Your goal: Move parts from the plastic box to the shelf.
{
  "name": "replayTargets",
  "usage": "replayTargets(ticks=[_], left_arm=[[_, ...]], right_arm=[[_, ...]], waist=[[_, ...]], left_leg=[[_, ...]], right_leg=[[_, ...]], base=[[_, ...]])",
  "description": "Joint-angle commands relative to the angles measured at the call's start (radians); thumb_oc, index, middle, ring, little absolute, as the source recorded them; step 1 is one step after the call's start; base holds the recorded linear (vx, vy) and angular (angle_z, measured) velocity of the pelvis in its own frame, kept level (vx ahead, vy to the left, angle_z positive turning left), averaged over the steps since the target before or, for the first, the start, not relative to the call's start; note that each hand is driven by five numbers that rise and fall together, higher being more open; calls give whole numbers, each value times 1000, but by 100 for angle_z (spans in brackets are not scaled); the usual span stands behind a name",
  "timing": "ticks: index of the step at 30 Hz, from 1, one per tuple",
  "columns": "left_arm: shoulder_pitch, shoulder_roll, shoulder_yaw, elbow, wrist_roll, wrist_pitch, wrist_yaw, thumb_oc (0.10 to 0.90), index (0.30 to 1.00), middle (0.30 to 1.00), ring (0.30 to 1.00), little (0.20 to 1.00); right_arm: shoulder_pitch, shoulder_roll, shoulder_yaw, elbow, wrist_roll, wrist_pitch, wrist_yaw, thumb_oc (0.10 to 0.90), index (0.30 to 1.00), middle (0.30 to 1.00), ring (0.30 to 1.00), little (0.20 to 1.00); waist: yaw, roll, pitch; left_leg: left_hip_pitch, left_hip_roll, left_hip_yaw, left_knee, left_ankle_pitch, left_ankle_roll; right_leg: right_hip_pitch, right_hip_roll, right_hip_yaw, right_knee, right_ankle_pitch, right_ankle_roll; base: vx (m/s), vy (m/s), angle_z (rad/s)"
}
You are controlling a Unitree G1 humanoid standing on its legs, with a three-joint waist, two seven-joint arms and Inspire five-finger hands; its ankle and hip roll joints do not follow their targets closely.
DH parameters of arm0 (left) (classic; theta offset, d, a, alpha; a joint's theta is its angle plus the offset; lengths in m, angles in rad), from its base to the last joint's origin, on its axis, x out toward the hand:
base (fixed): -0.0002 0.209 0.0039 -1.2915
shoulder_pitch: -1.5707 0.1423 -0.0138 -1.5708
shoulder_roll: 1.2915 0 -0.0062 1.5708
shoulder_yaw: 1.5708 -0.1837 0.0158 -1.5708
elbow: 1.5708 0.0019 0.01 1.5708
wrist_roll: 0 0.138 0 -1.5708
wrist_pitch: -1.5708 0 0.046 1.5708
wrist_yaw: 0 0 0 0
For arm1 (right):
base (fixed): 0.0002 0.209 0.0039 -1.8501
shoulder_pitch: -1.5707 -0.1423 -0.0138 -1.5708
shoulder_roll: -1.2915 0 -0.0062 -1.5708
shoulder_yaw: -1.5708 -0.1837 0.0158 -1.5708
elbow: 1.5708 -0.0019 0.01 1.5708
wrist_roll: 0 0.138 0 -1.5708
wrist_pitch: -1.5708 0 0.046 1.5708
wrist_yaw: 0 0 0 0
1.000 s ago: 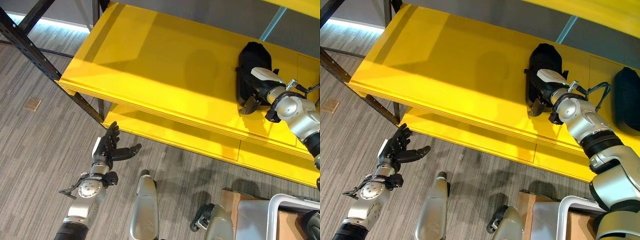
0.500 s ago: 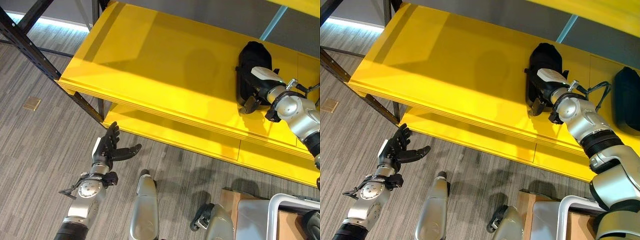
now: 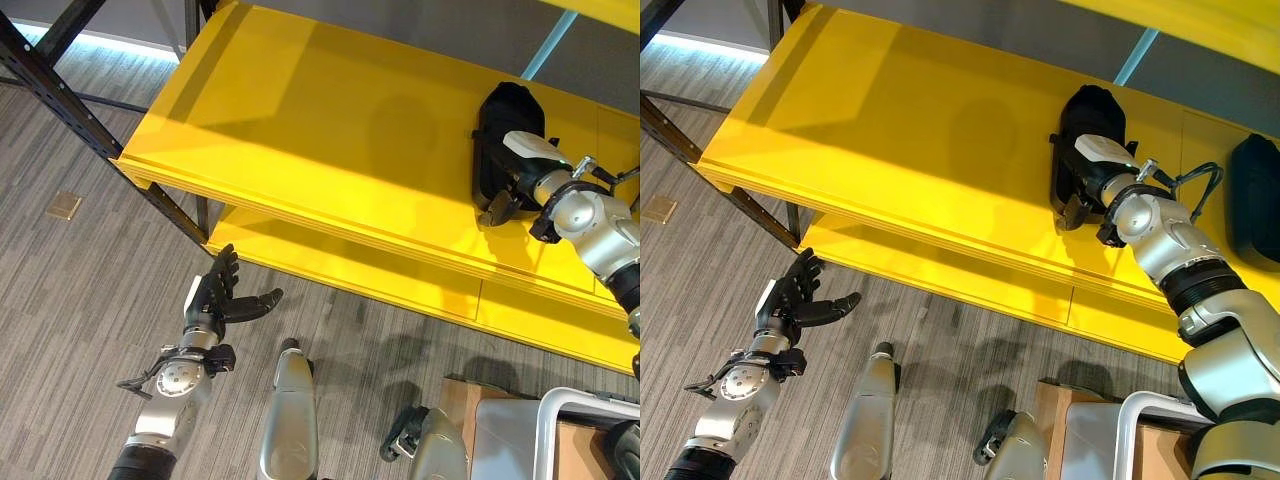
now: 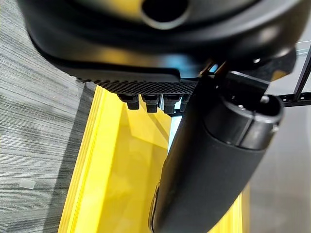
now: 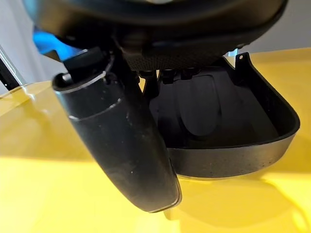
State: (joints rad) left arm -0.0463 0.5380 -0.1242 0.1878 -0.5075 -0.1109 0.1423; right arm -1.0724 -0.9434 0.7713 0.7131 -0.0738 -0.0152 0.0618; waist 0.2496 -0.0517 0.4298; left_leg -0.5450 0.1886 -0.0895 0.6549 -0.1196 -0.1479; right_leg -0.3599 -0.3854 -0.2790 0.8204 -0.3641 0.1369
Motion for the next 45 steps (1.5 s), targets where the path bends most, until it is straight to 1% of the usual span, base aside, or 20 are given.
replayTargets(ticks=[1, 15, 34, 45], left_arm=[[-40, 69, 20, -89, -21, -99, 4, 900, 1000, 1000, 1000, 1000], [-37, 73, 23, -91, -24, -99, 7, 900, 1000, 1000, 1000, 1000], [-41, 79, 27, -86, -23, -103, 13, 900, 1000, 1000, 1000, 1000], [-44, 82, 26, -81, -16, -99, 10, 900, 1000, 1000, 1000, 1000]], right_arm=[[-154, 48, -53, 13, 43, -33, -81, 900, 1000, 1000, 1000, 1000], [-173, 51, -54, 25, 48, -31, -90, 900, 1000, 1000, 1000, 1000], [-179, 54, -55, 12, 55, -32, -99, 900, 1000, 1000, 1000, 1000], [-167, 50, -58, 0, 57, -29, -92, 900, 1000, 1000, 1000, 1000]], waist=[[20, -16, -46], [20, -13, -45], [25, -20, -44], [15, -22, -44]], left_leg=[[-6, 10, -39, 119, -178, 54], [-12, 8, -38, 125, -179, 57], [-24, 5, -43, 125, -177, 59], [-23, 6, -36, 127, -179, 60]], right_leg=[[70, 20, 26, -73, 54, -8], [67, 21, 30, -76, 55, -8], [71, 24, 25, -94, 67, -2], [70, 24, 30, -97, 70, -2]], base=[[0, 0, 0], [0, 0, 0], [0, 0, 0], [0, 0, 0]])
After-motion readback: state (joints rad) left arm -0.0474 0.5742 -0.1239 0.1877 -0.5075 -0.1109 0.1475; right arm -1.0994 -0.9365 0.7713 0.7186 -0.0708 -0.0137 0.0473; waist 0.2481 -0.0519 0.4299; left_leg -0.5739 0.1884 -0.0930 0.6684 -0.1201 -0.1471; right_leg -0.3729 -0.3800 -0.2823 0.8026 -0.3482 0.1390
